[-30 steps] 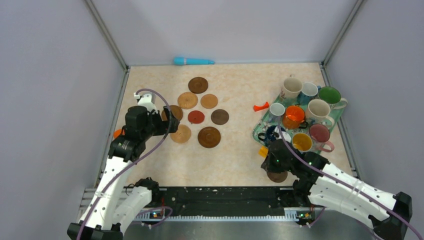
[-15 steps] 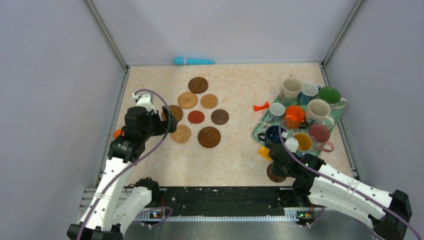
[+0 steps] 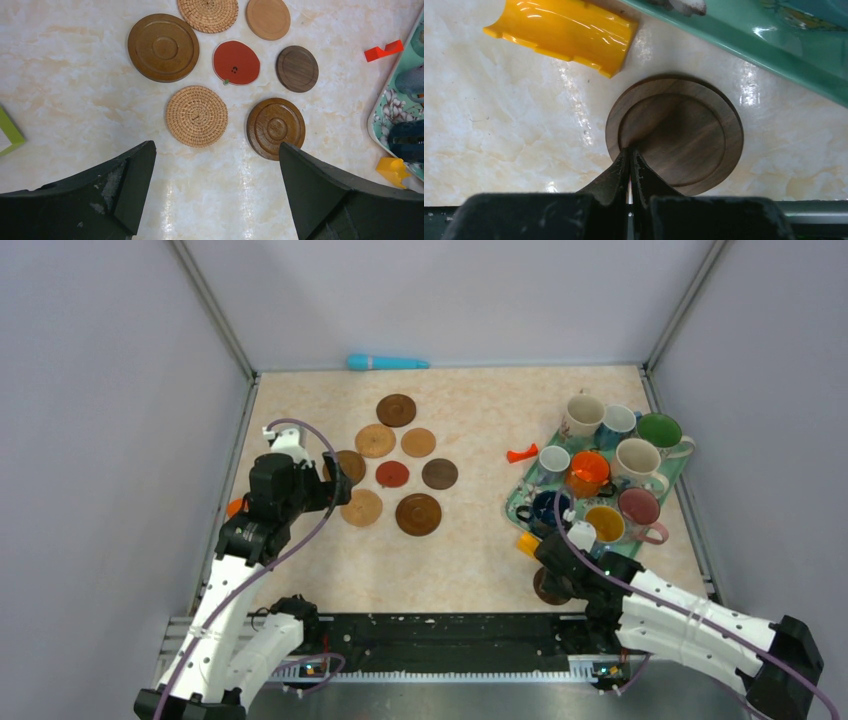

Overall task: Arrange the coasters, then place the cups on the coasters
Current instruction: Move the coaster to the center of the board.

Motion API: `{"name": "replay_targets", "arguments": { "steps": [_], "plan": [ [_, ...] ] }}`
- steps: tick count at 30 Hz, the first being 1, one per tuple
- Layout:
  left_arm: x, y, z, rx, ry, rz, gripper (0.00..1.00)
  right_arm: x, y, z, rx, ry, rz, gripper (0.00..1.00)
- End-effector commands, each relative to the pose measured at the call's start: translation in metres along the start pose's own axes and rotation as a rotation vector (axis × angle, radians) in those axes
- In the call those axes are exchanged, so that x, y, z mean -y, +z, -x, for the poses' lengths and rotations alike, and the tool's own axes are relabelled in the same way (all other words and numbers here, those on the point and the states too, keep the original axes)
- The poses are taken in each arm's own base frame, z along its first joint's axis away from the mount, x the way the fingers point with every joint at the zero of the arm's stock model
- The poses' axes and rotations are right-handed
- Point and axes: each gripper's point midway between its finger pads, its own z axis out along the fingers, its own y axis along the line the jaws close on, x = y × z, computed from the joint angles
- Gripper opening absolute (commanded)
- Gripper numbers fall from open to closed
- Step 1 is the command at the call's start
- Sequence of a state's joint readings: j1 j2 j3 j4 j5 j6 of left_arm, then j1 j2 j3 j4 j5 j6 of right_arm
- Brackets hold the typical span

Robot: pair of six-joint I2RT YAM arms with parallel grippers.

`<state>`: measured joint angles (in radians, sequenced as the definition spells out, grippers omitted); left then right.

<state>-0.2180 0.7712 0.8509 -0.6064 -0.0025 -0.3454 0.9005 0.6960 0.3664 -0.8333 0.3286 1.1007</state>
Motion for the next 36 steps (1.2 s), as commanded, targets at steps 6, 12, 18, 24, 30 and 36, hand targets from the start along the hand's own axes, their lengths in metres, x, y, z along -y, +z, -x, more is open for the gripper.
{"name": "replay_targets", "arguments": {
  "steps": [6,12,18,24,30,36],
  "plan": [
    [-0.004,-0.001,0.008,0.038,0.006,0.025,0.99,-0.023,0.005,-0.011,-0.051,0.013,0.101,0.0],
    [-0.004,-0.001,0.008,0.039,0.006,0.027,0.99,-0.042,0.002,-0.016,-0.098,0.007,0.174,0.0],
    [-0.005,-0.001,0.009,0.044,0.005,0.033,0.99,-0.064,0.003,-0.022,-0.135,0.005,0.27,0.0],
    [-0.006,-0.001,0.009,0.044,0.005,0.041,0.99,-0.084,0.006,-0.024,-0.143,-0.017,0.34,0.0],
    [-0.012,0.0,0.009,0.044,0.006,0.071,0.99,-0.107,0.01,-0.028,-0.163,-0.049,0.418,0.0],
    [-0.023,-0.004,0.013,0.063,0.002,0.134,0.99,-0.14,0.008,-0.032,-0.19,-0.116,0.527,0.0]
  ]
}}
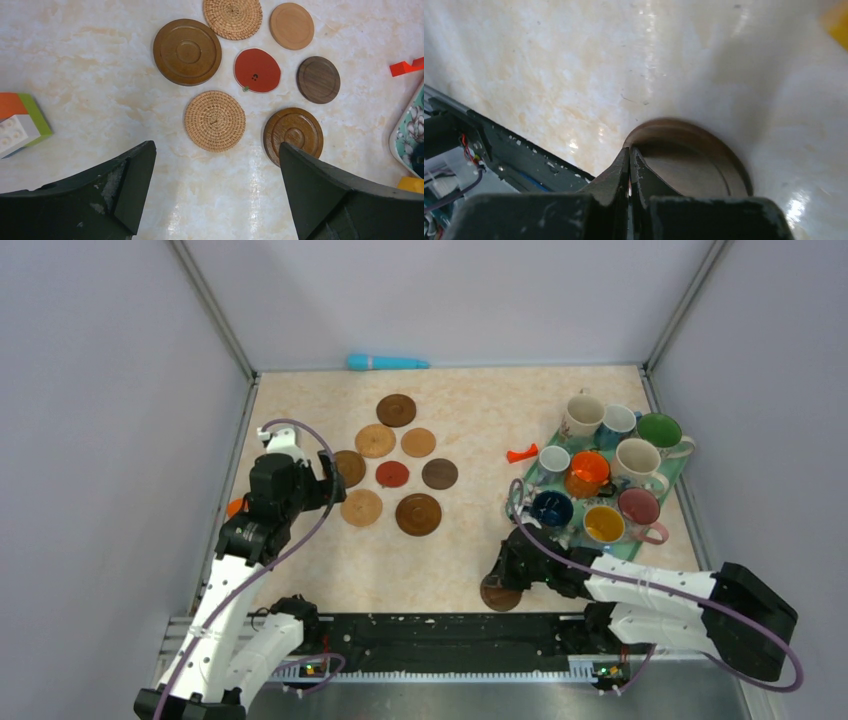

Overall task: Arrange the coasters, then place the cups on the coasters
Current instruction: Move the coaster to the center of the board.

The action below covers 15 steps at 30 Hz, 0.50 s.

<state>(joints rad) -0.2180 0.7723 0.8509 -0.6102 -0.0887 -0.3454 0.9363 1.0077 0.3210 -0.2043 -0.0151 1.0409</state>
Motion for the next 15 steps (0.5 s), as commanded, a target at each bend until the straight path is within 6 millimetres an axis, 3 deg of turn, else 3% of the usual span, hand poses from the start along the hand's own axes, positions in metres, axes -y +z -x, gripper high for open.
{"name": "replay_targets", "arguments": {
  "steps": [1,15],
  "plan": [
    [-0.01,-0.004,0.01,0.044,0.0,0.061,0.99,-0.033,0.01,0.0,-0.027,-0.093,0.112,0.0],
    [-0.034,-0.02,0.025,0.132,-0.036,0.196,0.99,-0.111,0.06,-0.005,-0.163,-0.33,0.247,0.0]
  ]
}}
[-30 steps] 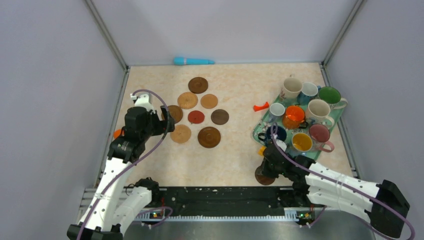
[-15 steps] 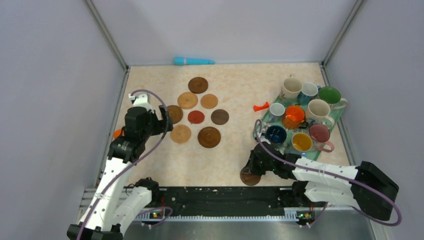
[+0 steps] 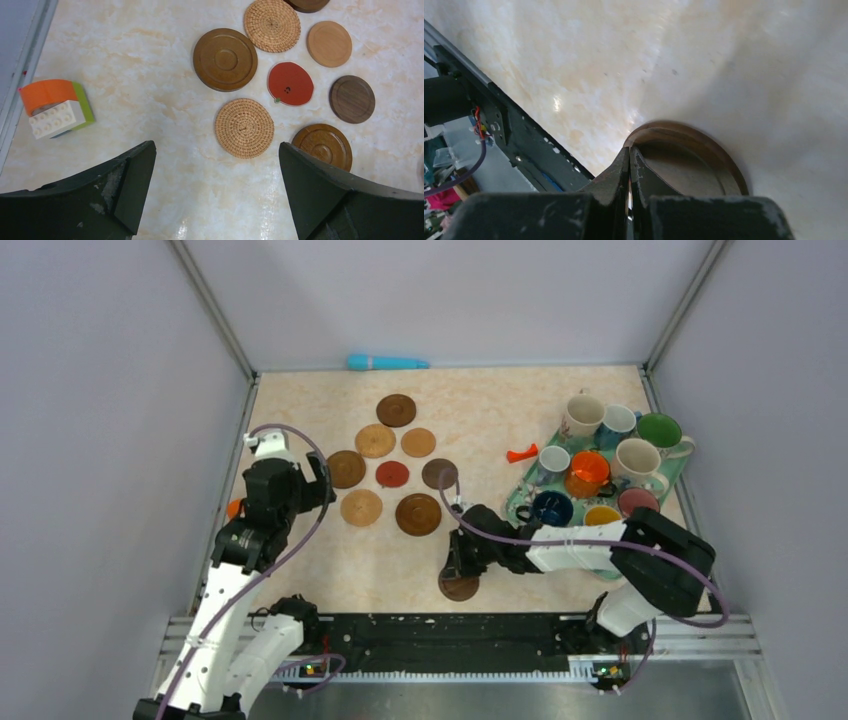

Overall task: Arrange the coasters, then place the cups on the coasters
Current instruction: Move the coaster to the center of the board.

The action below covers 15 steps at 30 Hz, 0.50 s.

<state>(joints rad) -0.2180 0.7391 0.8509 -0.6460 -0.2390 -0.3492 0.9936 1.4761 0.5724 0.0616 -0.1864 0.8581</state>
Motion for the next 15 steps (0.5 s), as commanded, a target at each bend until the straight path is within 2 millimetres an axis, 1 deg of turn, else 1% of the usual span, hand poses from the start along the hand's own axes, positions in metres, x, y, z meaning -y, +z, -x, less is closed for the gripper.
{"name": "replay_targets", "arguments": {
  "steps": [1,4,8,12,15],
  "plan": [
    [-0.012,-0.011,0.022,0.092,-0.044,0.068,0.99,-0.032,0.018,0.008,-0.031,-0.109,0.09,0.0],
    [-0.018,-0.014,0.026,0.119,-0.056,0.097,0.99,-0.042,0.032,0.005,-0.068,-0.139,0.111,0.0],
    [-0.021,-0.017,0.028,0.136,-0.062,0.112,0.99,-0.056,0.048,0.005,-0.103,-0.187,0.125,0.0],
    [-0.023,-0.018,0.03,0.142,-0.073,0.125,0.99,-0.073,0.063,0.011,-0.117,-0.221,0.155,0.0],
    [-0.024,-0.019,0.03,0.145,-0.074,0.128,0.99,-0.084,0.07,0.018,-0.115,-0.243,0.167,0.0]
  ]
}}
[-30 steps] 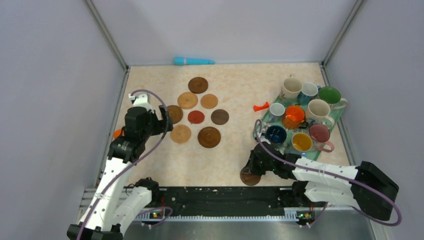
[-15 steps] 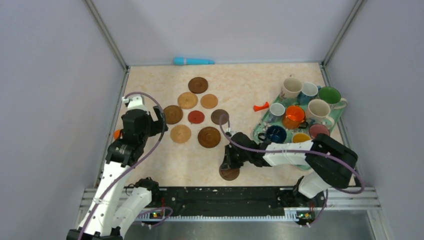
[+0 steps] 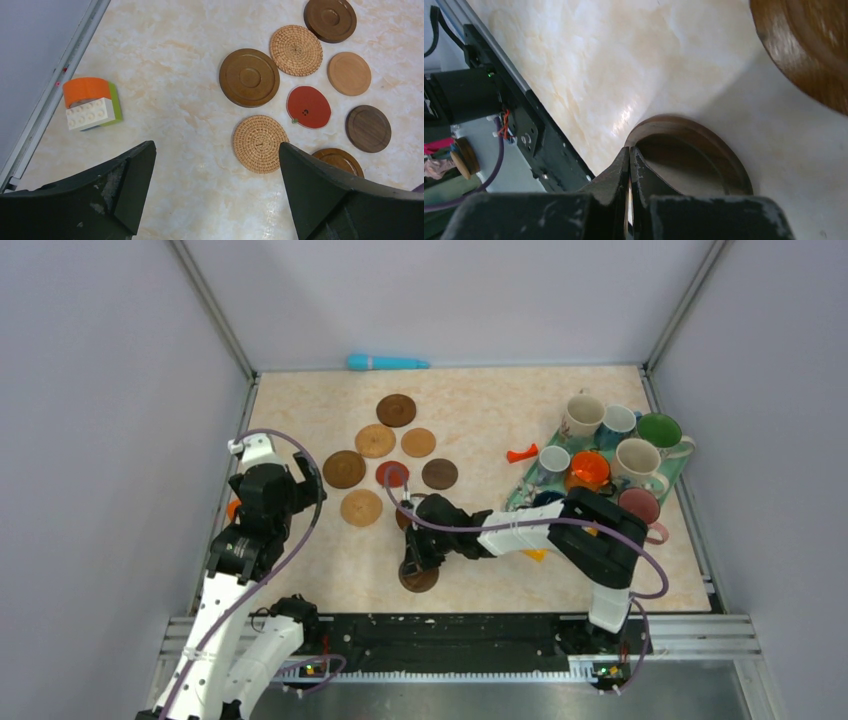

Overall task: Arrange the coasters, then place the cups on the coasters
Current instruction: Move the coaster to the center of the board.

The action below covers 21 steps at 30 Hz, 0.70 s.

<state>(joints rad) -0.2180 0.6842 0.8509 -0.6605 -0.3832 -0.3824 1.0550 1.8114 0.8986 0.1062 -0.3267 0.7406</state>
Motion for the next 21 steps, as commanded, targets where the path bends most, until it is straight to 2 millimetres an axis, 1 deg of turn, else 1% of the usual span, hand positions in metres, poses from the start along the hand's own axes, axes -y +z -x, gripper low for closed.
{"name": "replay_targets", "arguments": {
  "steps": [1,3,4,6,7,9,10,12,14,16,17,18,19,21],
  "plan": [
    [-0.001,-0.006,0.017,0.057,-0.032,0.008,0.99,-0.015,0.014,0.013,-0.002,-0.081,0.019,0.0],
    [-0.001,-0.006,0.018,0.059,-0.033,0.011,0.99,-0.019,0.014,0.021,0.006,-0.103,0.01,0.0],
    [-0.001,-0.006,0.018,0.061,-0.033,0.012,0.99,-0.023,0.011,0.029,0.022,-0.124,0.007,0.0],
    [-0.001,-0.007,0.018,0.059,-0.033,0.011,0.99,-0.03,0.001,0.042,0.06,-0.165,-0.01,0.0],
    [-0.001,-0.006,0.018,0.059,-0.033,0.011,0.99,-0.032,-0.007,0.048,0.083,-0.184,-0.029,0.02],
    [-0.001,-0.007,0.018,0.06,-0.035,0.009,0.99,-0.035,-0.024,0.058,0.133,-0.23,-0.05,0.08],
    [-0.001,-0.007,0.018,0.062,-0.036,0.009,0.99,-0.037,-0.033,0.062,0.159,-0.255,-0.056,0.13],
    [-0.001,-0.007,0.018,0.061,-0.037,0.009,0.99,-0.037,-0.05,0.065,0.199,-0.304,-0.071,0.2],
    [0.0,-0.007,0.019,0.062,-0.039,0.007,0.99,-0.031,-0.063,0.063,0.223,-0.325,-0.1,0.24],
    [0.0,-0.007,0.019,0.065,-0.039,0.006,0.99,-0.021,-0.071,0.055,0.219,-0.317,-0.13,0.26],
    [-0.001,-0.007,0.019,0.065,-0.039,0.006,0.99,-0.016,-0.073,0.049,0.21,-0.303,-0.14,0.29],
    [-0.001,-0.007,0.018,0.064,-0.039,0.008,0.99,-0.014,-0.076,0.044,0.206,-0.278,-0.141,0.34],
    [-0.001,-0.007,0.018,0.064,-0.039,0.006,0.99,-0.01,-0.076,0.037,0.193,-0.256,-0.141,0.37],
    [0.0,-0.007,0.019,0.065,-0.04,0.004,0.99,-0.004,-0.076,0.025,0.177,-0.207,-0.138,0.41]
  ]
}}
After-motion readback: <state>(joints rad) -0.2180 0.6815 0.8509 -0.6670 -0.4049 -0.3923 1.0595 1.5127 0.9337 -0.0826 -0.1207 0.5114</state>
